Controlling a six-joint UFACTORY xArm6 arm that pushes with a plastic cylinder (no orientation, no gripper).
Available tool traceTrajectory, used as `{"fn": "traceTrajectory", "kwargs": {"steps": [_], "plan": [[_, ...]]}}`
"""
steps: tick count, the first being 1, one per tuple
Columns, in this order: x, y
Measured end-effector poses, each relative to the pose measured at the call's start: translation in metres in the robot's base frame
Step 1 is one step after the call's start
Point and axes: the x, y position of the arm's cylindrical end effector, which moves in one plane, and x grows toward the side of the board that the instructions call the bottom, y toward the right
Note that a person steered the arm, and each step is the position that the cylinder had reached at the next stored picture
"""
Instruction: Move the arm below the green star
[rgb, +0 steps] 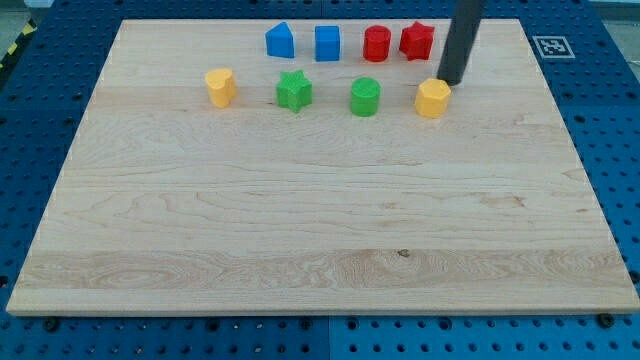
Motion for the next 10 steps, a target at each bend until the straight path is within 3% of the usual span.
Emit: {"fn": "traceTrajectory", "kwargs": {"steps": [3, 4, 5, 6, 10], "plan": [[0.012, 0.037], [0.041, 0.083], [0.102, 0.071], [0.132, 0.01], [0.128, -0.249]]}}
